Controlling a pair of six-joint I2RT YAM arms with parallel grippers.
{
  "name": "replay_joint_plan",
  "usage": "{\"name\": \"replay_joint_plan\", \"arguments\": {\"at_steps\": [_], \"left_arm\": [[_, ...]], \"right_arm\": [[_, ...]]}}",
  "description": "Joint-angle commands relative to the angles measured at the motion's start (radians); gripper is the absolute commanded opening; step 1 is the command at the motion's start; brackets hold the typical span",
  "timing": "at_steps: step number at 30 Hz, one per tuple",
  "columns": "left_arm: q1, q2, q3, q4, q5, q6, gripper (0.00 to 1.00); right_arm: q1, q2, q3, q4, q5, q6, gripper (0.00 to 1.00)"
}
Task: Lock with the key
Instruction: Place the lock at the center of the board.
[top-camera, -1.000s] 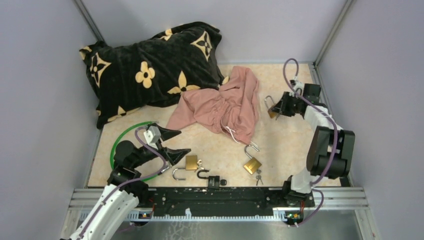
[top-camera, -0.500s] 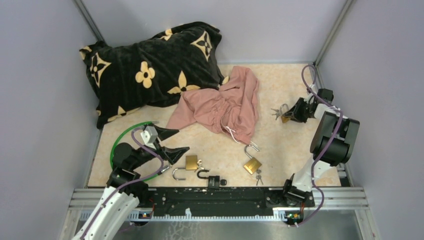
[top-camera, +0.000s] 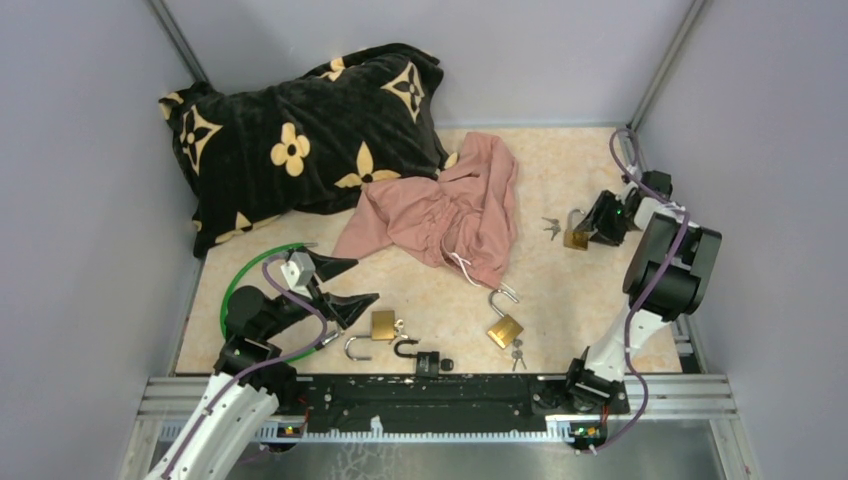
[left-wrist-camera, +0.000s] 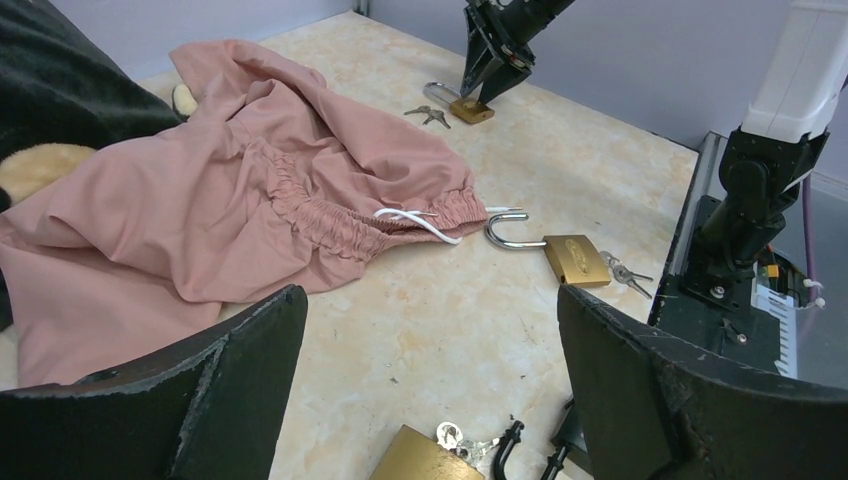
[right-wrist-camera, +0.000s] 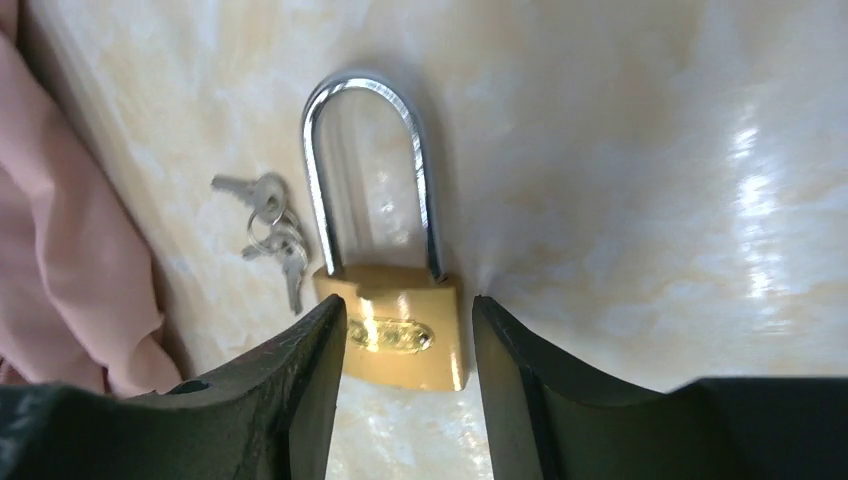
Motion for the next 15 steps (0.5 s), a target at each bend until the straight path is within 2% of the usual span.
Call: {"name": "replay_joint_plan", "arguments": {"at_steps": [1, 5, 7, 9, 12, 13, 14, 15], "left_arm": [[0.006, -0.015, -0.01, 0.028, 0.003, -0.013, 0.99], [0.006, -0.014, -0.013, 0.033, 0.002, -0.013, 0.99], [0.005, -0.016, -0.018, 0.041, 0.004, -0.015, 0.99], [0.005, -0.016, -0.023, 0.05, 0.005, -0.02, 0.99], [0.006, -0.025, -0.025, 0.053, 0.008, -0.024, 0.99], [0.006, -0.027, -0.025, 0.052, 0.008, -0.024, 0.99], [0.007, -0.028, -0.025, 0.05, 0.008, -0.023, 0.99], [0.006, -0.029, -0.025, 0.049, 0.01, -0.023, 0.99]], "right_arm": [[-0.006, 0.032, 0.134, -0.096, 0.132, -0.054, 0.5], [0.026, -0.035, 0.165, -0.145, 0.3, -0.055, 0.55], [0.091, -0.103, 0.163, -0.171, 0.41, -0.064, 0.56], [0.206, -0.191, 0.143, -0.202, 0.465, -0.073, 0.57], [0.467, -0.307, 0.068, -0.248, 0.509, -0.061, 0.61], [0.545, -0.332, 0.046, -0.272, 0.519, -0.049, 0.69], [0.625, -0.348, 0.028, -0.307, 0.533, -0.032, 0.94], [0.697, -0.358, 0.017, -0.344, 0.551, -0.011, 0.98]]}}
